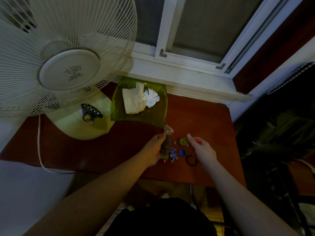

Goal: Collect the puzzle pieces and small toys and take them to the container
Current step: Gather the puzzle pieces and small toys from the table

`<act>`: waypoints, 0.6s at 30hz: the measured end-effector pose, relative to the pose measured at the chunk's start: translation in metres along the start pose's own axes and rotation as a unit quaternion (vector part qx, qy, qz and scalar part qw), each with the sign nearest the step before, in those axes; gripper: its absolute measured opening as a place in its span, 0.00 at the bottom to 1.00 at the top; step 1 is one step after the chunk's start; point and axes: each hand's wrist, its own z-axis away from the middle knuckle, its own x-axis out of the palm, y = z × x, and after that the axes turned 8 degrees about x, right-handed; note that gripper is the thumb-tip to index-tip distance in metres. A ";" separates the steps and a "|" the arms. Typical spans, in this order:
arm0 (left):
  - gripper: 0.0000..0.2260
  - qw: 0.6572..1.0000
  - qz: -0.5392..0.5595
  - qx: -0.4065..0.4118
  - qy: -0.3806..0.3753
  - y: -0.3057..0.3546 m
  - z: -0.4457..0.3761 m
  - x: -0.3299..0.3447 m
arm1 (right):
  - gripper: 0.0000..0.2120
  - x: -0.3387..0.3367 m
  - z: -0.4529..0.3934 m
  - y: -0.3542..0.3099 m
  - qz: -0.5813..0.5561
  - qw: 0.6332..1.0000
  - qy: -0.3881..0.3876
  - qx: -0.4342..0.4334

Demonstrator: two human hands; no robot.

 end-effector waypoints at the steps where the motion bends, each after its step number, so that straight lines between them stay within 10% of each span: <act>1: 0.13 1.000 -0.009 0.010 0.004 0.000 0.001 -0.003 | 0.19 0.001 -0.002 0.005 -0.054 0.998 -0.002 0.039; 8: 0.14 0.997 -0.048 0.053 0.037 0.002 0.010 -0.032 | 0.11 0.014 -0.024 0.044 -0.114 0.980 -0.018 0.160; 18: 0.11 0.996 -0.010 0.060 0.065 -0.001 0.026 -0.065 | 0.12 0.053 -0.029 0.051 0.289 0.952 -0.010 -0.101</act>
